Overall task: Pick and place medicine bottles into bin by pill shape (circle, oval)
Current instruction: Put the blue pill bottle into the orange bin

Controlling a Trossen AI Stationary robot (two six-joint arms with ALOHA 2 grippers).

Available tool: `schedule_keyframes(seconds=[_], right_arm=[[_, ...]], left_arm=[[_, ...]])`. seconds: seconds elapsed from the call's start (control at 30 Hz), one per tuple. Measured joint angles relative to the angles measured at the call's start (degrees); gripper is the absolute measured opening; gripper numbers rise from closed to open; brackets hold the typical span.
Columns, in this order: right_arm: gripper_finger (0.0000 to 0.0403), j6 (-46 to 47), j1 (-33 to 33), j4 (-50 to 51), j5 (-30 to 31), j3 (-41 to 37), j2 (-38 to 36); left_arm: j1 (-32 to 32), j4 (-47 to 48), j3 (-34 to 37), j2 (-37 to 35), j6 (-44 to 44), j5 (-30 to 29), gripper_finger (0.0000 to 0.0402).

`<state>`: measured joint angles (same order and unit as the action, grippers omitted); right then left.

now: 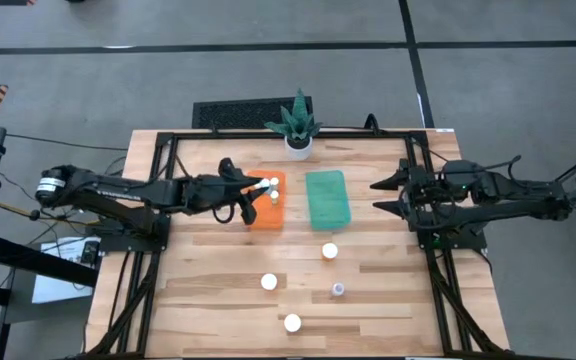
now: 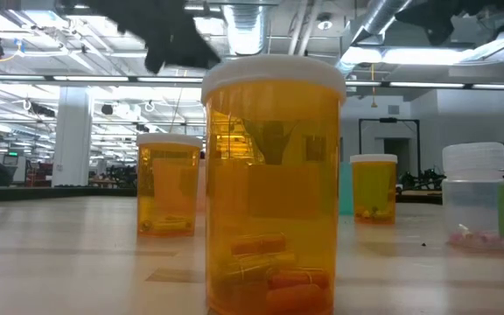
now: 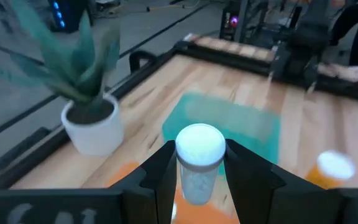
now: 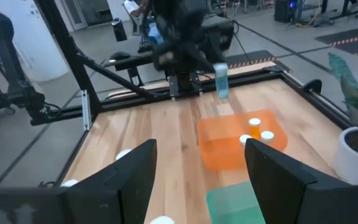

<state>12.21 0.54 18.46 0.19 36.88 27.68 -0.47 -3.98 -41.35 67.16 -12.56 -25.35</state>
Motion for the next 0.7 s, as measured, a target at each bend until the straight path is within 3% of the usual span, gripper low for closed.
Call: schedule_keyframes(seconds=[0.37, 0.7], right_arm=[[0.0255, 2.91, 0.00, -0.01, 0.04, 0.00, 0.00], [0.0255, 2.95, 0.00, -0.04, 0.20, 0.00, 0.00]], left_arm=[[0.09, -16.63, 16.56, 1.38, -4.14, -6.58, 0.0114], [0.09, -18.38, 19.12, 4.76, -3.19, -8.08, 0.0114]])
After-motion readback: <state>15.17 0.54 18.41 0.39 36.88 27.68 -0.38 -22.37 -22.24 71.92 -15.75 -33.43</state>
